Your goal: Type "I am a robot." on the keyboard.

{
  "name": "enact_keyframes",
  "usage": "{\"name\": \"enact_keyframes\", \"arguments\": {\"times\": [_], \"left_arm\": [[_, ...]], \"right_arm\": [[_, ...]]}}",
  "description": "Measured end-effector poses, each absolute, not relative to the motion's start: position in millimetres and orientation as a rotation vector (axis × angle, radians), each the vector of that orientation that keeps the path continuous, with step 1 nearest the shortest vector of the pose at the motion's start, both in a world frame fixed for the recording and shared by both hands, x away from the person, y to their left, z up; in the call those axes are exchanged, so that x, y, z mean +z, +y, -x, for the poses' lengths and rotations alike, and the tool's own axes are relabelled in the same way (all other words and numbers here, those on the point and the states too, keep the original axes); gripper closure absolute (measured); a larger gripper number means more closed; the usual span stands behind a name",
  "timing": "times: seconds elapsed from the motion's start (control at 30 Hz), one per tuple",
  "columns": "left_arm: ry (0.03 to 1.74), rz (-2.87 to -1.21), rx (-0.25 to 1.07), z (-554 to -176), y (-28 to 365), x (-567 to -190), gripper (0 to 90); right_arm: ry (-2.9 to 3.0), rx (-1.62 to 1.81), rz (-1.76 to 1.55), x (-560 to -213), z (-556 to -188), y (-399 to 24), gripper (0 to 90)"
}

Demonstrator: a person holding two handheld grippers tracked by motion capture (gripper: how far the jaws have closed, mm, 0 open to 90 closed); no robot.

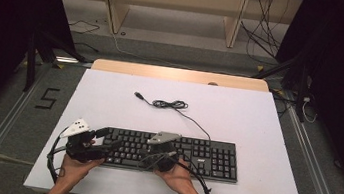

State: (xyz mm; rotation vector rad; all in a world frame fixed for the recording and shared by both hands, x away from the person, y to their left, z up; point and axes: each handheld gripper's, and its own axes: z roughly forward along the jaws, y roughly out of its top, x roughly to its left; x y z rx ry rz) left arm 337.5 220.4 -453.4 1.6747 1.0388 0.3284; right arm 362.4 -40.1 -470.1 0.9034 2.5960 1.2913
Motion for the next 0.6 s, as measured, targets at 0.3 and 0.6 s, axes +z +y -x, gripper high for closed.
{"name": "enact_keyframes", "arguments": {"times": [0.3, 0.6], "left_arm": [[1.038, -1.674, 0.329, -338, 221, -453, 25.5], [1.038, -1.674, 0.328, -337, 221, -453, 25.4]], "right_arm": [[2.609, 1.245, -0.915, -477, -365, -35, 90.0], [2.626, 1.208, -0.91, -481, -364, -31, 90.0]]}}
